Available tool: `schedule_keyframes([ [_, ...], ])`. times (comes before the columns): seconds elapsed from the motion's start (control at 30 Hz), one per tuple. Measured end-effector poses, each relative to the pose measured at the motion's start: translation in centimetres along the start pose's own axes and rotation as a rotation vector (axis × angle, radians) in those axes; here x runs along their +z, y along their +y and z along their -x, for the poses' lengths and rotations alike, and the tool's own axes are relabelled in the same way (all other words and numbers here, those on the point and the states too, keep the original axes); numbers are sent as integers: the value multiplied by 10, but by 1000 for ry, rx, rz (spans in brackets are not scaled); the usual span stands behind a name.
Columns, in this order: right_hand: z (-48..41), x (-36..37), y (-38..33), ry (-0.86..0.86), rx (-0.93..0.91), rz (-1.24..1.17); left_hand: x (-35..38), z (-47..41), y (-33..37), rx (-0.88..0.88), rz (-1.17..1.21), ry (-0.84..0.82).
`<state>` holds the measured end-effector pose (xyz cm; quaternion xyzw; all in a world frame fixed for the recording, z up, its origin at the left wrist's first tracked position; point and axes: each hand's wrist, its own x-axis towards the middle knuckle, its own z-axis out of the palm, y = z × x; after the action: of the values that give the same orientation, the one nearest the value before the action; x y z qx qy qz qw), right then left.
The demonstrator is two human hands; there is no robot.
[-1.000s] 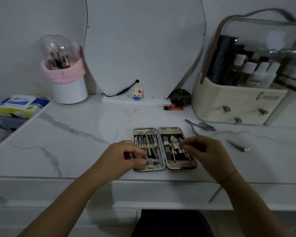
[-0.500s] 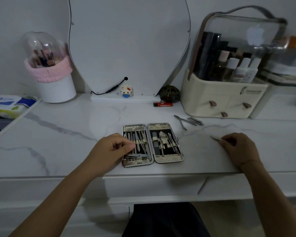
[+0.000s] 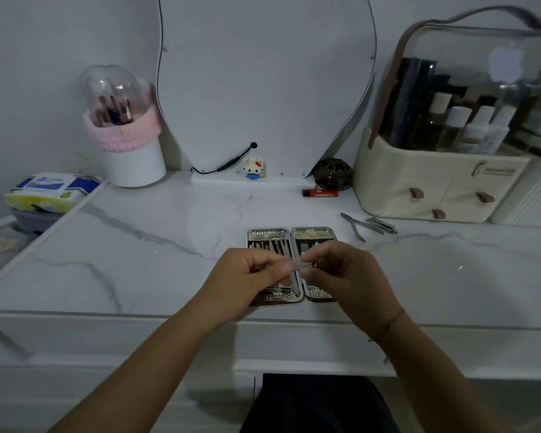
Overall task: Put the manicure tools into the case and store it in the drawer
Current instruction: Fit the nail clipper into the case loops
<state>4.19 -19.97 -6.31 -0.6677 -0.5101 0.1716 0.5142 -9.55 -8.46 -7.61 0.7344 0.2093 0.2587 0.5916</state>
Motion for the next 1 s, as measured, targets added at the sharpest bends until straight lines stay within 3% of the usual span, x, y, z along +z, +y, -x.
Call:
schedule_keyframes([
  [0.33, -9, 22, 11, 39, 45, -68, -8, 4, -10, 28, -191, 54],
  [0.53, -18, 19, 3, 3, -37, 153, -9, 1, -9, 19, -206, 105],
  [0.7, -22, 16, 1, -5, -1, -151, -13, -2, -5, -34, -148, 120],
  [0.87, -16, 25, 8, 153, -158, 203, -15, -4, -8, -102, -29, 185],
  [1.0, -10, 30, 13, 189, -128, 196, -15, -5, -16, -155, 54, 191],
])
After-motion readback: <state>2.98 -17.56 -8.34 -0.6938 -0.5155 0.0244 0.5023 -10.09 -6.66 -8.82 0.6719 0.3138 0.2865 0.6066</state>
